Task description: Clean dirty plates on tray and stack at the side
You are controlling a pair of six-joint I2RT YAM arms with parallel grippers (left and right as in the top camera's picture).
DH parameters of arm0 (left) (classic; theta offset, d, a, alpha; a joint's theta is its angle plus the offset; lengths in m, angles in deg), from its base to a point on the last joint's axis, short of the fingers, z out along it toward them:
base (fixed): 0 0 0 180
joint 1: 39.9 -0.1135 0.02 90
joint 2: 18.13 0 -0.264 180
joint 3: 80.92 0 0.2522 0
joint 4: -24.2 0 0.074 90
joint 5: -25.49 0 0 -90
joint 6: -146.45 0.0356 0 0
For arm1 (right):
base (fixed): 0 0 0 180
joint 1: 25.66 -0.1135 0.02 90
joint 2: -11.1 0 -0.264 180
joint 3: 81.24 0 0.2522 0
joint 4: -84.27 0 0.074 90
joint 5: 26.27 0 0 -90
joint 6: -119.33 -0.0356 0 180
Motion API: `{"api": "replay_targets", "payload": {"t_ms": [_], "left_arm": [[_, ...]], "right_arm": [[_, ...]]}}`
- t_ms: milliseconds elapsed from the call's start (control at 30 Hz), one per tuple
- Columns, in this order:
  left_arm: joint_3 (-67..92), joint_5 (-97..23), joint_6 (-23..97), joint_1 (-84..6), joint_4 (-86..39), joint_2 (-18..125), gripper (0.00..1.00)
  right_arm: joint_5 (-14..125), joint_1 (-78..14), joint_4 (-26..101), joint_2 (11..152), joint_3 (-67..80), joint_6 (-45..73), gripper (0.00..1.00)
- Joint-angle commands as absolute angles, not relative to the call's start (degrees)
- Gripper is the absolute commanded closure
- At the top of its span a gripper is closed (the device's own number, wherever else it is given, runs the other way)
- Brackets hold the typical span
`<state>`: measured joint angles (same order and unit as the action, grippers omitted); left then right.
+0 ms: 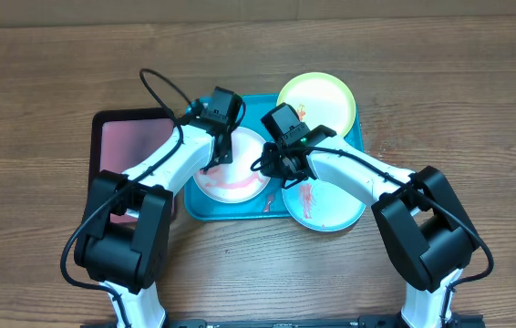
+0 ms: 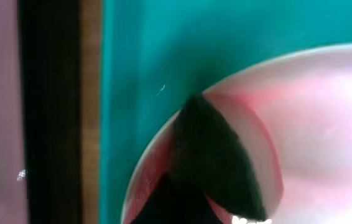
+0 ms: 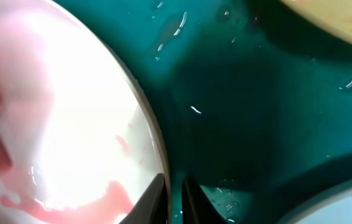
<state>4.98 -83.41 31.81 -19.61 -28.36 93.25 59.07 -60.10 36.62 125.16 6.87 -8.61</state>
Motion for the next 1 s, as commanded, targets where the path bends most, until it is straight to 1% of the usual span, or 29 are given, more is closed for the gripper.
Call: {"api": "replay_targets", "payload": {"t_ms": [0, 100, 167, 200, 367, 467, 533, 567, 633, 767, 833, 867, 933, 967], "left_arm": [[4.7, -79.7, 32.1, -19.6, -33.2, 94.1, 0.96], [4.7, -59.4, 45.4, -19.6, -35.9, 94.1, 0.96], [4.7, -49.0, 51.5, -19.6, -37.0, 94.1, 0.96], [4.7, -45.7, 52.9, -19.6, -37.1, 94.1, 0.96], [4.7, -43.3, 50.3, -19.7, -33.9, 94.1, 0.96], [4.7, -37.3, 50.0, -19.7, -28.1, 94.0, 0.96], [4.7, -36.3, 49.5, -19.7, -23.8, 94.0, 0.96], [4.7, -37.2, 48.8, -19.8, -22.2, 94.0, 0.96], [5.2, -43.7, 45.1, -20.2, -20.3, 94.0, 0.96], [5.6, -64.4, 36.5, -21.3, -19.2, 94.0, 0.96], [5.6, -76.5, 32.6, -21.4, -20.8, 94.0, 0.96], [5.6, -80.3, 31.4, -21.4, -21.9, 94.0, 0.96], [5.6, -85.8, 30.2, -21.4, -25.1, 94.0, 0.96], [5.6, -86.4, 30.2, -21.3, -27.0, 94.0, 0.96]], "right_arm": [[60.0, -59.7, 36.4, 125.4, 7.2, -8.1, 0.95], [60.0, -59.7, 36.4, 125.4, 7.2, -8.1, 0.96], [60.0, -59.7, 36.4, 125.4, 7.2, -8.1, 0.96], [60.0, -59.7, 36.4, 125.4, 7.2, -8.1, 0.96], [58.1, -59.7, 36.4, 125.4, 7.2, -4.7, 0.96], [58.1, -59.7, 36.6, 125.4, 7.2, -4.1, 0.96], [57.6, -59.7, 36.9, 125.4, 7.2, -3.4, 0.96], [57.5, -59.7, 36.9, 125.4, 7.2, -3.4, 0.96], [57.5, -59.7, 36.9, 125.4, 7.2, -3.4, 0.96], [57.4, -59.7, 36.9, 125.4, 7.2, -3.6, 0.96], [57.4, -59.7, 36.9, 125.4, 7.2, -3.6, 0.96], [57.4, -59.7, 36.8, 125.4, 7.2, -3.6, 0.96], [57.4, -59.7, 36.8, 125.4, 7.2, -3.6, 0.96], [57.5, -59.7, 36.8, 125.4, 7.2, -3.6, 0.96]]}}
